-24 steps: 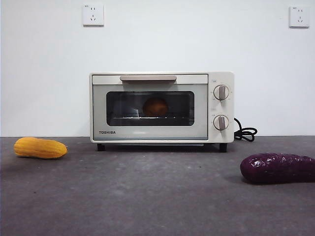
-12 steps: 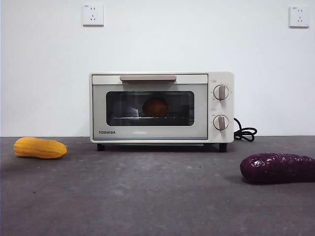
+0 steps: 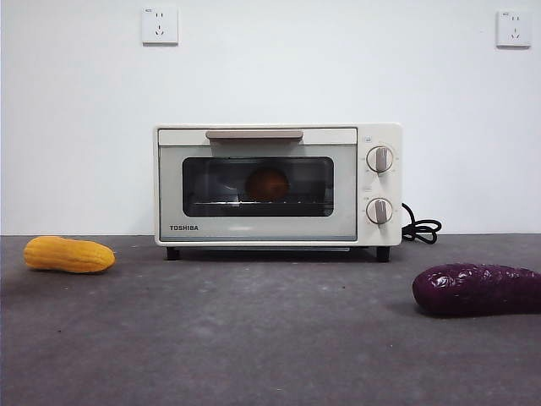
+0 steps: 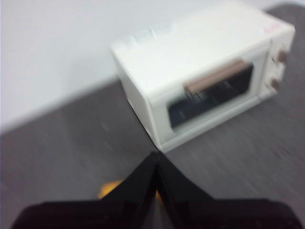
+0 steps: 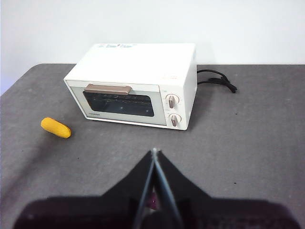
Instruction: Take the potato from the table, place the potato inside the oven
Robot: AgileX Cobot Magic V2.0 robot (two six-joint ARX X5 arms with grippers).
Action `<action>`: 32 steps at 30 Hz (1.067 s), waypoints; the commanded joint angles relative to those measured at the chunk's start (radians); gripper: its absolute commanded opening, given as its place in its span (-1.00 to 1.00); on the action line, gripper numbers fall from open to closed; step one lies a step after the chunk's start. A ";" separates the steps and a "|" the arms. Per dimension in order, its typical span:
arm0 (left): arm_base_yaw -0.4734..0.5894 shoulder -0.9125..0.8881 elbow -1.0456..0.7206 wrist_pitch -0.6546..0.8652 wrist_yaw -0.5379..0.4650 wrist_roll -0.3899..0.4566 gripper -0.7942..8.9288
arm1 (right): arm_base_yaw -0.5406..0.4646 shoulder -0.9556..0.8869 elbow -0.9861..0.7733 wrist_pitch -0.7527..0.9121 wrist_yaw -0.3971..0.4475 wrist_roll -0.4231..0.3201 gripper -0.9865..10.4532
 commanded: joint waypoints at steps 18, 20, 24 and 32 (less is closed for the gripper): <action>0.028 -0.639 -0.966 0.587 -0.265 -0.258 -0.85 | 0.001 0.000 -0.002 -0.022 0.001 0.005 -0.83; 0.038 -0.677 -1.026 0.625 -0.275 -0.300 -0.85 | 0.001 0.000 -0.002 -0.022 0.001 0.005 -0.83; 0.058 -0.742 -1.119 0.657 -0.282 -0.383 -0.85 | 0.001 0.000 -0.002 -0.022 0.001 0.005 -0.83; 0.074 -0.841 -1.230 0.657 -0.336 -0.465 -0.85 | 0.001 0.000 -0.002 -0.022 0.001 0.005 -0.83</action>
